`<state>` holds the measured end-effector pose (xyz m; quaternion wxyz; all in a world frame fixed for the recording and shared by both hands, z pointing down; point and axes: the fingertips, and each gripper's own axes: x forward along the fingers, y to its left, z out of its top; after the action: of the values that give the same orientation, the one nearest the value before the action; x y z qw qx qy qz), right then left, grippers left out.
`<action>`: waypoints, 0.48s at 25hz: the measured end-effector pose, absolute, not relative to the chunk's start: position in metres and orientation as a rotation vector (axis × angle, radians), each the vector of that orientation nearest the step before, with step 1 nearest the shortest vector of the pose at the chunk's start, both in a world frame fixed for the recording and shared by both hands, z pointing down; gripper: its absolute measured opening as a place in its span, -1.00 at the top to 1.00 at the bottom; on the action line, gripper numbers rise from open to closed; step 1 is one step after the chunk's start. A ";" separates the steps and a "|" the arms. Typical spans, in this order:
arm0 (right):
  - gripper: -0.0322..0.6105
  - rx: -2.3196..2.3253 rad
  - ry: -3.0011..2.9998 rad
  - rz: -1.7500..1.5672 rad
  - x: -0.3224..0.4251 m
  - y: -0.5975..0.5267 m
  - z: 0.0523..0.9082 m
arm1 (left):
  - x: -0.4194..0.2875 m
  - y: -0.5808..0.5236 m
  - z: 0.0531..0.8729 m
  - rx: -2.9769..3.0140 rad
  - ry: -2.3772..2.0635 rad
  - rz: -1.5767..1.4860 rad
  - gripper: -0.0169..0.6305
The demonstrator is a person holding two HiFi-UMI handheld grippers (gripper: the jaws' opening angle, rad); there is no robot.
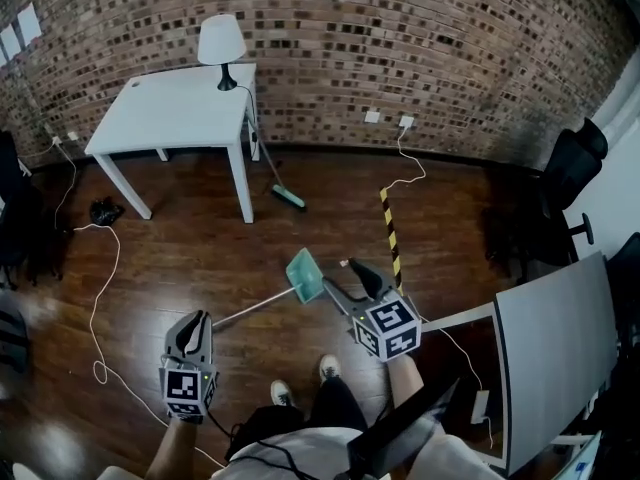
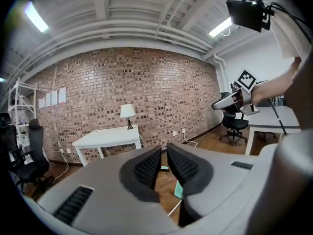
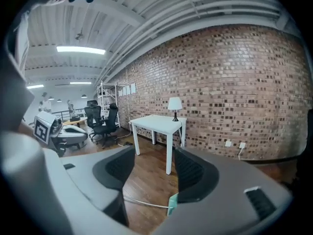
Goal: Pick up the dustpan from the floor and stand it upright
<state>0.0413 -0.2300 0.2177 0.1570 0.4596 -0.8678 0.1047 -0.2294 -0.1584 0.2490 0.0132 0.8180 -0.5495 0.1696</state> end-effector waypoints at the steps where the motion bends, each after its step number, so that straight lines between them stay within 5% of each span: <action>1: 0.08 1.318 -2.469 0.316 0.043 -0.237 0.227 | -0.229 -0.159 0.255 2.546 -1.695 0.532 0.78; 12: 0.08 1.051 -2.357 0.537 0.069 -0.324 0.446 | -0.212 -0.206 0.418 2.481 -1.535 0.756 0.67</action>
<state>0.0685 -0.3241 0.4465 0.2500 0.3859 -0.8658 0.1974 -0.2124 -0.2063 0.4182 0.0639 0.8215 -0.5082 0.2505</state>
